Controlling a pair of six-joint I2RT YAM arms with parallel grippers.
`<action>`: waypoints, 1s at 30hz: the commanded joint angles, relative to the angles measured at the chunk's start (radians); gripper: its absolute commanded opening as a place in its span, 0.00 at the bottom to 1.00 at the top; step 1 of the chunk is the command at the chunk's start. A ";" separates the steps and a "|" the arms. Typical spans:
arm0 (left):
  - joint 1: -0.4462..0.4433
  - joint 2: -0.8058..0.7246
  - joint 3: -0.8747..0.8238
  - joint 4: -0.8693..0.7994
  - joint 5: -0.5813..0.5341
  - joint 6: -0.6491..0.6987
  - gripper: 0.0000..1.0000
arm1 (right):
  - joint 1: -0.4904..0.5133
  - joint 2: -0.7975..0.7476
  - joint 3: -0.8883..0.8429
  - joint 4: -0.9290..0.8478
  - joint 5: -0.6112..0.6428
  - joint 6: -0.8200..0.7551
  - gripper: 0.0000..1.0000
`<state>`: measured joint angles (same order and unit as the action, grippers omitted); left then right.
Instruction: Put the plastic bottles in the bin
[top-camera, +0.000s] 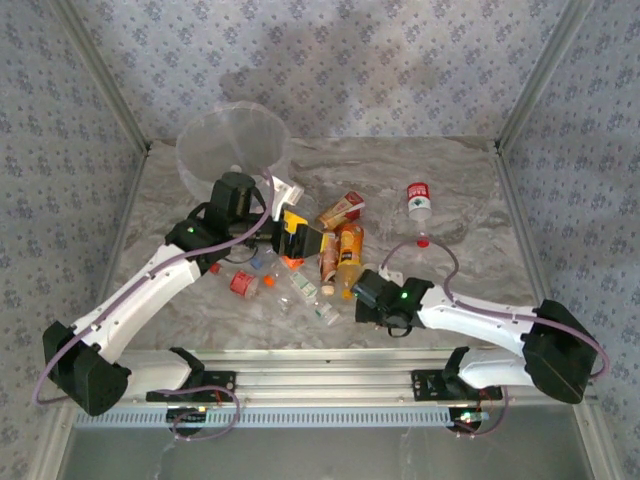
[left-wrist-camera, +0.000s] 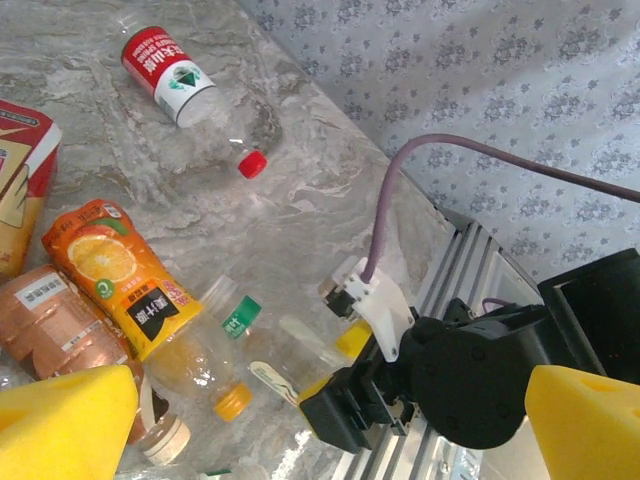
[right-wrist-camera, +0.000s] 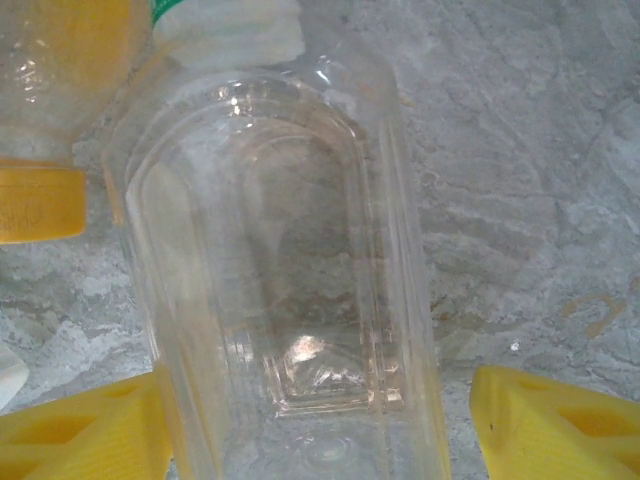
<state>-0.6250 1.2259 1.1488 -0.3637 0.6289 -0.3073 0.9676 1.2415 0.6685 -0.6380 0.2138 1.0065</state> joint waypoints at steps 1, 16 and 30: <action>-0.010 0.020 0.034 -0.016 0.054 0.018 1.00 | 0.013 0.031 0.038 -0.052 -0.015 -0.084 0.78; -0.016 0.054 0.059 -0.062 0.102 0.007 1.00 | 0.022 0.088 0.079 -0.083 -0.031 -0.168 0.70; -0.025 0.067 0.083 -0.089 0.125 -0.003 1.00 | 0.025 0.035 0.110 -0.128 0.006 -0.171 0.54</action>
<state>-0.6437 1.2861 1.1927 -0.4461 0.7227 -0.3004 0.9844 1.3148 0.7403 -0.7235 0.1894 0.8436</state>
